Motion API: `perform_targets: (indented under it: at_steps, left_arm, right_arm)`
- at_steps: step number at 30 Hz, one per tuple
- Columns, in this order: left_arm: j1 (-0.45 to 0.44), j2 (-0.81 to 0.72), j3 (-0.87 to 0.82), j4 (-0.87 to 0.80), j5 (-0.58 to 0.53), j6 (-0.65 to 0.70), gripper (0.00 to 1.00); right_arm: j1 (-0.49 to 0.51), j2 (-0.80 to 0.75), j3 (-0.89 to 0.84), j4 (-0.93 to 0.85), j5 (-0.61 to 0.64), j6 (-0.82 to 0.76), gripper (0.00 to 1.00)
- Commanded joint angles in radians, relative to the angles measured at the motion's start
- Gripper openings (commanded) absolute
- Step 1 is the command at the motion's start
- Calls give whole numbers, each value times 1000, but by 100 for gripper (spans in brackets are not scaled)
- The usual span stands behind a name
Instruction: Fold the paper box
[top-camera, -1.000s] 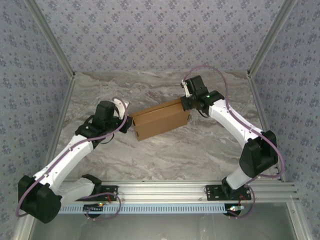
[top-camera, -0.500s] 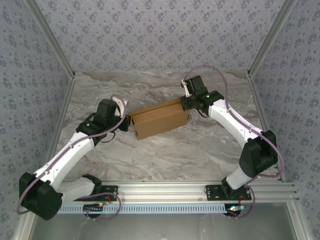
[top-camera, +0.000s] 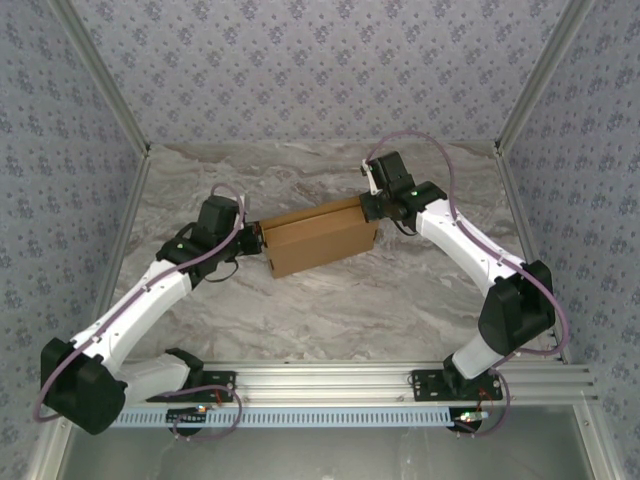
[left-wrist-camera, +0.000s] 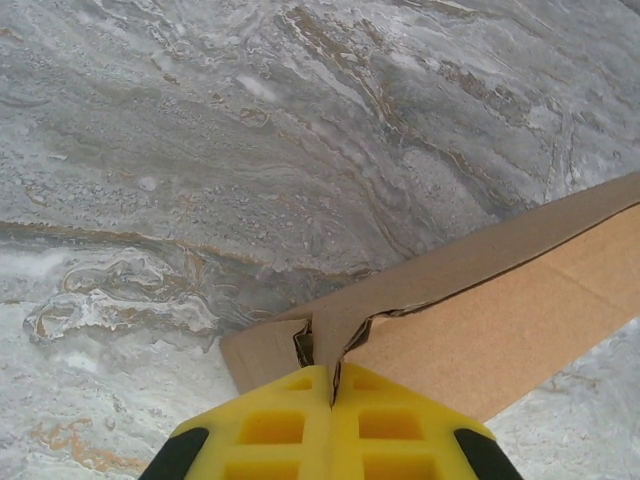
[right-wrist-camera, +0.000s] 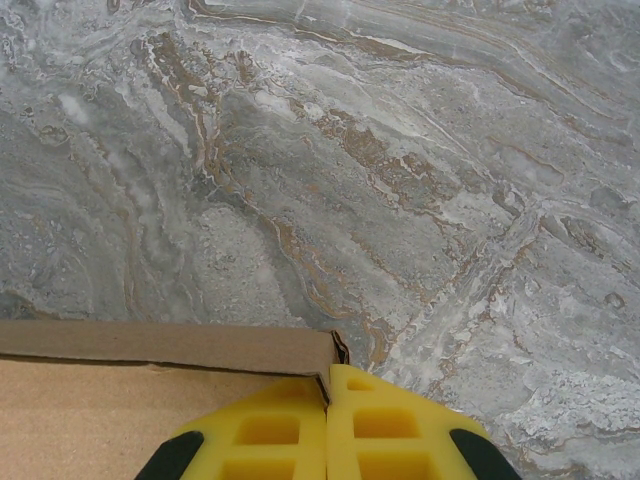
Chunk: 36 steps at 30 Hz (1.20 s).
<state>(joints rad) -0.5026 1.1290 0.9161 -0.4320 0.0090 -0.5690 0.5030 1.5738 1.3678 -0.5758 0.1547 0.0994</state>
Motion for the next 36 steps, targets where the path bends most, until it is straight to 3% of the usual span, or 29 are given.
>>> perform_targets:
  at_steps: [1,14,25,36]
  left_arm:
    - [-17,9,15,18,-32,-97,0]
    - [-95,55,20,7,-190,-156,0]
    - [-126,25,-37,73,-215,-276,0]
    - [-229,40,-67,38,-361,-292,0]
  right_arm:
    - [13,22,-13,-71,-17,21,8]
    - [14,31,-17,-53,-40,17,8]
    - [15,36,-24,-47,-44,21,8]
    - [14,48,-22,-47,-43,21,8]
